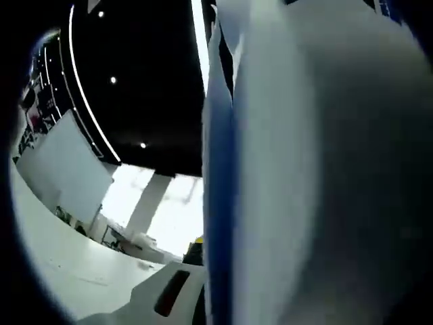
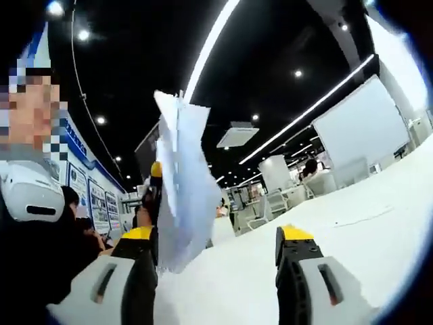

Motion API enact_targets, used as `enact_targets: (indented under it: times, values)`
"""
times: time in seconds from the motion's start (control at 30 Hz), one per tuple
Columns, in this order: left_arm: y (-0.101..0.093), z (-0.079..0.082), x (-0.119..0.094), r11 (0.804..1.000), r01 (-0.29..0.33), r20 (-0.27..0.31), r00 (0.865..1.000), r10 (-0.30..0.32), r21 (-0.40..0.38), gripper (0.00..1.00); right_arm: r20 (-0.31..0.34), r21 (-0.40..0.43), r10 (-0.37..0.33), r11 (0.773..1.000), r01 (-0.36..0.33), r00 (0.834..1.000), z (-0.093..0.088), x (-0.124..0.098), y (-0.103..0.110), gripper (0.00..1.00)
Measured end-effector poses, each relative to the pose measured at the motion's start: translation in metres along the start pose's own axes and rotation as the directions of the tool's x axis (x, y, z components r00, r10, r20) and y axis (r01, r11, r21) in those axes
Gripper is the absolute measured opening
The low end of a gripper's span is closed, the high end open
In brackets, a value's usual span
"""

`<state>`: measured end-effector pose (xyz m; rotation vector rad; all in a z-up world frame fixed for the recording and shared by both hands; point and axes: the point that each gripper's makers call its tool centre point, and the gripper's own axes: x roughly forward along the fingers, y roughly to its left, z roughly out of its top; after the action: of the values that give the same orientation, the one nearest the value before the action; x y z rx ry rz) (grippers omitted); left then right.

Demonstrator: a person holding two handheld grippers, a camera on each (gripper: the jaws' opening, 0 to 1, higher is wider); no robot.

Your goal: Organize the stack of printing papers by aligning and flattening the scattered papers on the table

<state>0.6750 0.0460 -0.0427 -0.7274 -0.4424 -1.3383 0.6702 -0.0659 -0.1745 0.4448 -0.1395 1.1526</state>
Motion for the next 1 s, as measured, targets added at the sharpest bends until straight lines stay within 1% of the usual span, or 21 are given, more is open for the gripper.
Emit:
enact_targets:
  times: [0.07, 0.13, 0.17, 0.2, 0.23, 0.27, 0.3, 0.37, 0.4, 0.43, 0.47, 0.53, 0.57, 0.63, 0.7, 0.73, 0.83, 0.87, 0.93, 0.97, 1.0]
  values:
    - [0.002, -0.001, 0.0, 1.0, -0.006, 0.018, 1.0, 0.006, -0.018, 0.06, 0.047, 0.021, 0.033, 0.999, -0.034, 0.998, 0.008, 0.004, 0.007, 0.62]
    - [0.006, -0.003, -0.001, 0.999, -0.02, 0.039, 0.999, 0.021, -0.038, 0.06, 0.087, 0.037, 0.055, 0.998, -0.058, 0.995, 0.016, 0.008, 0.012, 0.57]
    - [0.006, -0.004, -0.001, 0.999, -0.027, 0.042, 0.999, 0.028, -0.037, 0.06, 0.091, 0.039, 0.056, 0.997, -0.06, 0.994, 0.017, 0.008, 0.012, 0.53]
    - [0.009, -0.007, -0.002, 0.998, -0.04, 0.046, 0.998, 0.042, -0.039, 0.06, 0.099, 0.042, 0.06, 0.997, -0.065, 0.993, 0.019, 0.008, 0.013, 0.47]
    - [0.012, -0.008, -0.003, 0.997, -0.056, 0.062, 0.996, 0.059, -0.051, 0.06, 0.113, 0.041, 0.067, 0.997, -0.072, 0.991, 0.023, 0.008, 0.014, 0.43]
    - [0.015, -0.005, -0.005, 0.994, -0.065, 0.094, 0.993, 0.072, -0.083, 0.06, 0.123, 0.036, 0.06, 0.997, -0.065, 0.991, 0.025, 0.007, 0.012, 0.41]
    - [0.017, -0.005, -0.007, 0.992, -0.071, 0.108, 0.991, 0.083, -0.107, 0.06, 0.13, 0.032, 0.054, 0.998, -0.058, 0.99, 0.027, 0.007, 0.011, 0.37]
    - [0.019, -0.008, -0.009, 0.991, -0.081, 0.111, 0.989, 0.093, -0.105, 0.06, 0.155, 0.035, 0.062, 0.997, -0.068, 0.986, 0.03, 0.004, 0.011, 0.3]
    - [0.02, -0.007, -0.01, 0.989, -0.077, 0.124, 0.988, 0.092, -0.123, 0.06, 0.179, 0.056, 0.068, 0.995, -0.08, 0.981, 0.033, 0.003, 0.011, 0.28]
    - [0.018, -0.006, -0.01, 0.984, -0.058, 0.146, 0.986, 0.083, -0.169, 0.06, 0.199, 0.092, 0.066, 0.992, -0.085, 0.978, 0.034, 0.003, 0.01, 0.29]
    - [0.019, -0.005, -0.011, 0.98, -0.052, 0.16, 0.983, 0.084, -0.194, 0.06, 0.203, 0.125, 0.063, 0.988, -0.09, 0.977, 0.032, 0.004, 0.008, 0.31]
    - [0.02, -0.002, -0.012, 0.97, -0.034, 0.2, 0.976, 0.085, -0.242, 0.06, 0.201, 0.134, 0.06, 0.987, -0.088, 0.978, 0.027, 0.007, 0.008, 0.32]
    - [0.019, -0.003, -0.011, 0.964, -0.024, 0.21, 0.974, 0.082, -0.266, 0.06, 0.2, 0.135, 0.06, 0.987, -0.088, 0.978, 0.026, 0.008, 0.009, 0.32]
    - [0.019, -0.007, -0.011, 0.956, -0.018, 0.211, 0.974, 0.082, -0.292, 0.06, 0.196, 0.134, 0.062, 0.987, -0.09, 0.979, 0.023, 0.013, 0.015, 0.34]
    - [0.019, -0.014, -0.01, 0.956, -0.039, 0.197, 0.975, 0.1, -0.292, 0.06, 0.203, 0.135, 0.088, 0.984, -0.117, 0.975, 0.024, 0.016, 0.023, 0.31]
    - [0.02, -0.016, -0.01, 0.957, -0.051, 0.19, 0.976, 0.108, -0.287, 0.06, 0.209, 0.128, 0.103, 0.983, -0.132, 0.972, 0.026, 0.016, 0.027, 0.29]
    - [0.024, -0.02, -0.012, 0.956, -0.072, 0.188, 0.974, 0.129, -0.284, 0.06, 0.219, 0.107, 0.111, 0.985, -0.137, 0.969, 0.029, 0.017, 0.032, 0.18]
    - [0.025, -0.02, -0.013, 0.956, -0.079, 0.188, 0.973, 0.135, -0.282, 0.06, 0.22, 0.095, 0.113, 0.986, -0.136, 0.969, 0.029, 0.017, 0.033, 0.12]
    - [0.028, -0.021, -0.014, 0.956, -0.093, 0.188, 0.971, 0.149, -0.277, 0.06, 0.222, 0.071, 0.116, 0.988, -0.134, 0.968, 0.03, 0.016, 0.035, 0.03]
    - [0.028, -0.023, -0.014, 0.958, -0.099, 0.18, 0.972, 0.151, -0.269, 0.06, 0.222, 0.065, 0.116, 0.989, -0.133, 0.968, 0.03, 0.016, 0.035, 0.0]
    - [0.028, -0.025, -0.014, 0.962, -0.108, 0.166, 0.974, 0.153, -0.251, 0.06, 0.219, 0.065, 0.116, 0.989, -0.133, 0.969, 0.03, 0.015, 0.036, 0.0]
